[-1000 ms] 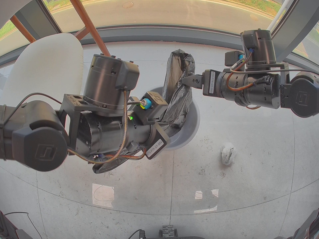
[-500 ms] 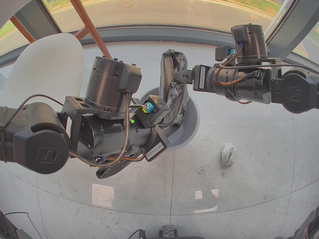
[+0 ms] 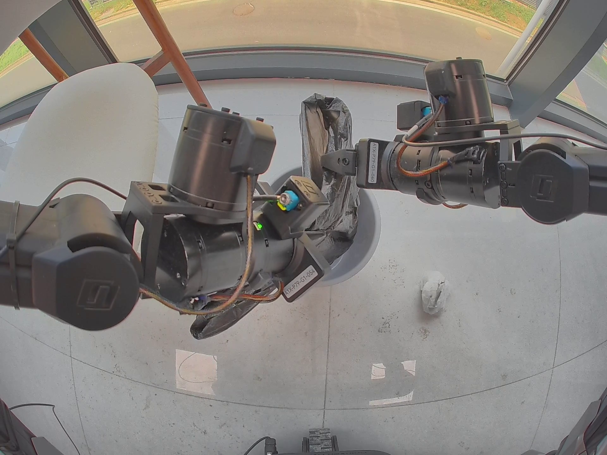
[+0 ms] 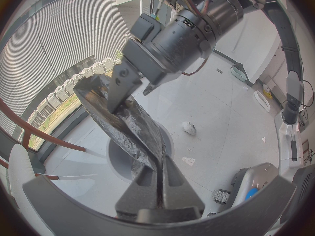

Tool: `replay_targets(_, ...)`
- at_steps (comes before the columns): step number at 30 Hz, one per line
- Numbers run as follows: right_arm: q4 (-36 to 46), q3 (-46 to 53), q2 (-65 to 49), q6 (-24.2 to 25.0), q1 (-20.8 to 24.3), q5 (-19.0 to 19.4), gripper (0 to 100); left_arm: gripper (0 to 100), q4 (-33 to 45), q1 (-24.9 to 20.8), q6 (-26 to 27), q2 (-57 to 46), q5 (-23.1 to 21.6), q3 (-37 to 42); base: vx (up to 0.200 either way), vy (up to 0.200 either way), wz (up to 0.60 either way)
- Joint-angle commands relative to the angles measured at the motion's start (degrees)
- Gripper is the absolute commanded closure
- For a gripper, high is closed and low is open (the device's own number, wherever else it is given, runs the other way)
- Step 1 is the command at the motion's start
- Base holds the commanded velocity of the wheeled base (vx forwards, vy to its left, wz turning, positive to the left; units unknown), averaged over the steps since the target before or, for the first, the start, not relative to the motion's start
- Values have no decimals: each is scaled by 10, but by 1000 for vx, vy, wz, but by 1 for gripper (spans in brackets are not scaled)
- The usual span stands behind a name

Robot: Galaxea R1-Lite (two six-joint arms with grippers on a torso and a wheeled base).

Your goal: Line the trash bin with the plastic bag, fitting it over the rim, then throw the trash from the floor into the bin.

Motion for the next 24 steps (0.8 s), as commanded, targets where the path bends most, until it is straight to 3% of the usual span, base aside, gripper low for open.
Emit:
replay_targets(1, 1, 10, -4, -1, -10, 0, 0, 100, -1, 3, 12, 1, 12, -1, 0, 0, 0)
replay_targets(11, 67, 13, -18, -11, -21, -16, 0, 100, -34, 4, 30, 3, 61, -1, 0, 0, 0)
replay_targets(20, 63, 6, -10, -10, -18, -19, 0, 100, -69, -1, 30, 21, 68, 10, 0, 0, 0)
replay_targets(21, 63, 6, -9, -10, -16, -21, 100, 100, -69, -1, 30, 21, 68, 13, 0, 0, 0)
replay_targets(24, 63, 3, -8, -11, -15, -21, 100, 100, -70, 0, 29, 22, 67, 17, 0, 0, 0)
